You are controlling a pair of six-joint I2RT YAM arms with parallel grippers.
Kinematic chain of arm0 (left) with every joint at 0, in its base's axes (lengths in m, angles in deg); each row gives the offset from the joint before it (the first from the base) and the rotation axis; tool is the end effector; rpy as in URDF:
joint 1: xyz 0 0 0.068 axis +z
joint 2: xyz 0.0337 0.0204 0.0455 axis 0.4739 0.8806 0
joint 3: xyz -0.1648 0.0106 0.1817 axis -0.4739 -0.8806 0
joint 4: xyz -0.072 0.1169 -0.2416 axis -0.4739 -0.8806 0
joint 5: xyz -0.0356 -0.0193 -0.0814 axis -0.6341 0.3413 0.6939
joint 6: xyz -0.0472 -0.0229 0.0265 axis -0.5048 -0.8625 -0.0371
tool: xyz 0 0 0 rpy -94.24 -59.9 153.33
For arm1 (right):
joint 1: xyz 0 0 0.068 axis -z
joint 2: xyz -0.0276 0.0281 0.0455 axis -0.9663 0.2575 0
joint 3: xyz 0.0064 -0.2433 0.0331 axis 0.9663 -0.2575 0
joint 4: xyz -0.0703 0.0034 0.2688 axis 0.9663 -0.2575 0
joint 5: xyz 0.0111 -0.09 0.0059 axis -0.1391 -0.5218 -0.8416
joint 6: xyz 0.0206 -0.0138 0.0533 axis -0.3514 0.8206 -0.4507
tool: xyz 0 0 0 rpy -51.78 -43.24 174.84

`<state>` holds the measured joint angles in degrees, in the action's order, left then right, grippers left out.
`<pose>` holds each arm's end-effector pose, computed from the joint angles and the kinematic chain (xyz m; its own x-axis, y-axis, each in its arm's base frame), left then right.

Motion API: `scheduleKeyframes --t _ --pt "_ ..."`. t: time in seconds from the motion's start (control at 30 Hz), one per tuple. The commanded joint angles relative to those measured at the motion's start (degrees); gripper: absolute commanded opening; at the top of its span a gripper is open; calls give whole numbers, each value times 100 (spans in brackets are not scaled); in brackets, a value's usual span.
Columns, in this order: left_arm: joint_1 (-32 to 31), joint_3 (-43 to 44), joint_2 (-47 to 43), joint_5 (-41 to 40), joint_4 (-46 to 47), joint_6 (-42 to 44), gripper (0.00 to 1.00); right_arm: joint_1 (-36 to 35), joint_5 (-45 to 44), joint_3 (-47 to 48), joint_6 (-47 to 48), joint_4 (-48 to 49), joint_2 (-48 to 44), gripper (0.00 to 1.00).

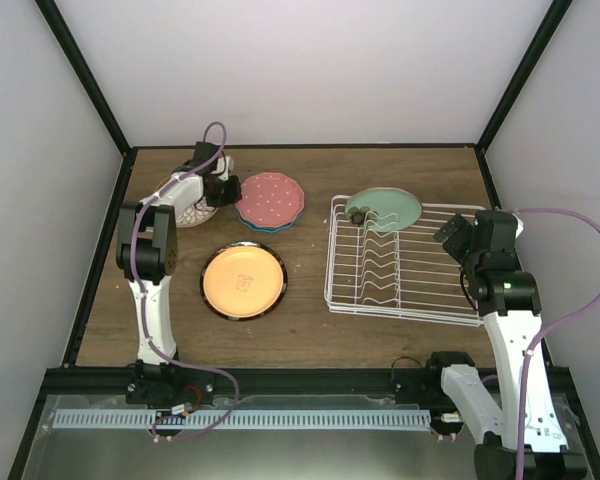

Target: Unload the plates from the dish rack

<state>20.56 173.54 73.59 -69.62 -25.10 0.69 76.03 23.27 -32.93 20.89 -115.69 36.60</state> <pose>0.4633 -0.0756 0.1352 -0.8941 -0.1327 -0.4277 0.0465 0.9224 -0.3834 0.1903 -0.0107 0.3159 -0.3843 0.6186 -0.6853 0.5038 0.7626 0.4058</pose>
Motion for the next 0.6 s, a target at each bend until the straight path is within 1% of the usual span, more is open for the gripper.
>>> scheduleKeyframes --t 0.0,0.1,0.33,0.47,0.5,0.57 --pt "-1 262 -65 279 396 -148 4 28 -195 254 -115 -214 -121 100" --pt "0 154 -84 250 371 -160 4 29 -204 259 -155 -272 -161 100" --pt "30 -51 -107 298 396 -204 24 28 -168 233 -303 -336 -261 100" --pt "26 -86 -107 395 414 -231 29 28 -144 216 -404 -376 -310 100" --pt "21 -98 -107 407 414 -235 32 28 -139 215 -420 -380 -322 100" --pt "26 -94 -107 400 423 -229 49 28 -143 204 -445 -402 -352 100"
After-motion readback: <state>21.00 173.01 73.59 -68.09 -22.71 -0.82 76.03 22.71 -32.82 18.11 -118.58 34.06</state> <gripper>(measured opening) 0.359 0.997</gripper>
